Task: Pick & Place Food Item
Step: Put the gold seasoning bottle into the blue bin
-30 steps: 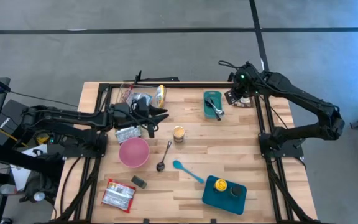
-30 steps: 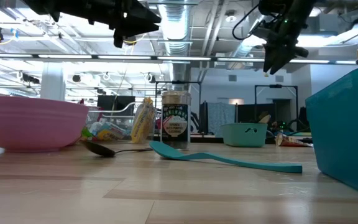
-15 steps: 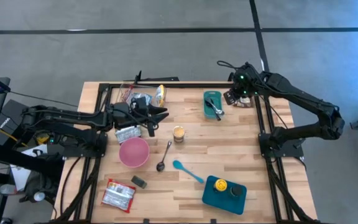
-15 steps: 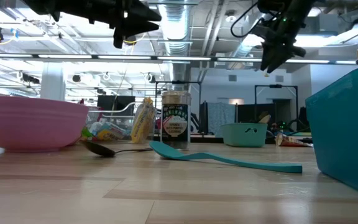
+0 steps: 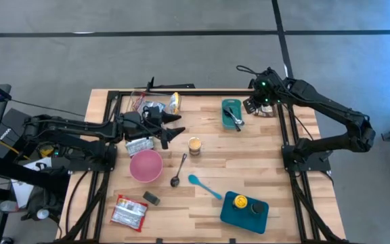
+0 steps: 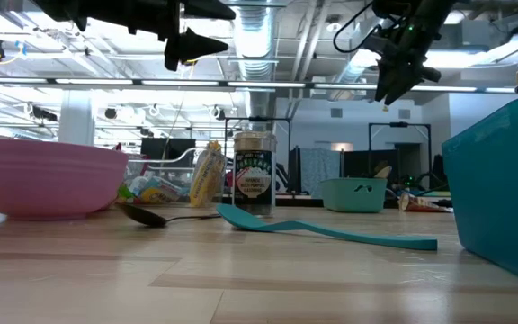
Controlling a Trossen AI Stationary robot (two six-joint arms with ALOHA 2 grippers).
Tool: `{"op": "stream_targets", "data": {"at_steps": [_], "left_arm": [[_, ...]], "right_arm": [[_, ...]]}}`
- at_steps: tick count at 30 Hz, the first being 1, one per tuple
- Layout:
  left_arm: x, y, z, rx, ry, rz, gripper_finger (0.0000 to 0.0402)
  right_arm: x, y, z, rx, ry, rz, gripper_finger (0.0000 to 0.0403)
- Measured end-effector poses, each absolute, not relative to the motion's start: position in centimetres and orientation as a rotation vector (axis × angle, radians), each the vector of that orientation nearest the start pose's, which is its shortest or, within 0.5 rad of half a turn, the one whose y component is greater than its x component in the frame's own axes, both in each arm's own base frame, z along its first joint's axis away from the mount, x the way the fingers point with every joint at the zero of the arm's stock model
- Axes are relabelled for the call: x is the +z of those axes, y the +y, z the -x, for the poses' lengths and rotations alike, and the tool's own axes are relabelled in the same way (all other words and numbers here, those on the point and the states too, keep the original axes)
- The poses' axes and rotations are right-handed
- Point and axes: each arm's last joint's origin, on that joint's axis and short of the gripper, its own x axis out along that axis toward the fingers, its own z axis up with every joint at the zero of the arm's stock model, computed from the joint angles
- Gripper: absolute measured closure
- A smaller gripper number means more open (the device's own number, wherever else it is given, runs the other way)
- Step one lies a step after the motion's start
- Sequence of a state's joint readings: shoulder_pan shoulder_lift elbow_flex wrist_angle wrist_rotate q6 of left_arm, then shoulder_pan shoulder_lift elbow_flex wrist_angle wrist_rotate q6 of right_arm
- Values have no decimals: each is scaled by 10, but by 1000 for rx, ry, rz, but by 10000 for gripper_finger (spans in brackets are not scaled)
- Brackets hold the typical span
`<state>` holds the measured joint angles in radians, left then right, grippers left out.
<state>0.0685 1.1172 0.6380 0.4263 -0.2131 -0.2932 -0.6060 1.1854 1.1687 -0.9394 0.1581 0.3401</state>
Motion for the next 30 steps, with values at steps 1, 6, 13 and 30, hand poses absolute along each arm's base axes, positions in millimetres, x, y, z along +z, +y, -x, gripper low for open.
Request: {"op": "stream_targets", "data": {"at_steps": [1, 6, 13, 30], "left_arm": [[276, 23, -244, 287, 11, 287, 100], [276, 23, -244, 287, 11, 287, 90], [266, 18, -245, 266, 120, 196, 89], [211, 11, -275, 250, 371, 141, 88]], "right_arm": [[325, -130, -180, -864, 830, -516, 276], [325, -130, -180, -864, 830, -516, 276], [325, -130, -180, -864, 830, -516, 276], [326, -131, -180, -864, 825, -515, 276]]}}
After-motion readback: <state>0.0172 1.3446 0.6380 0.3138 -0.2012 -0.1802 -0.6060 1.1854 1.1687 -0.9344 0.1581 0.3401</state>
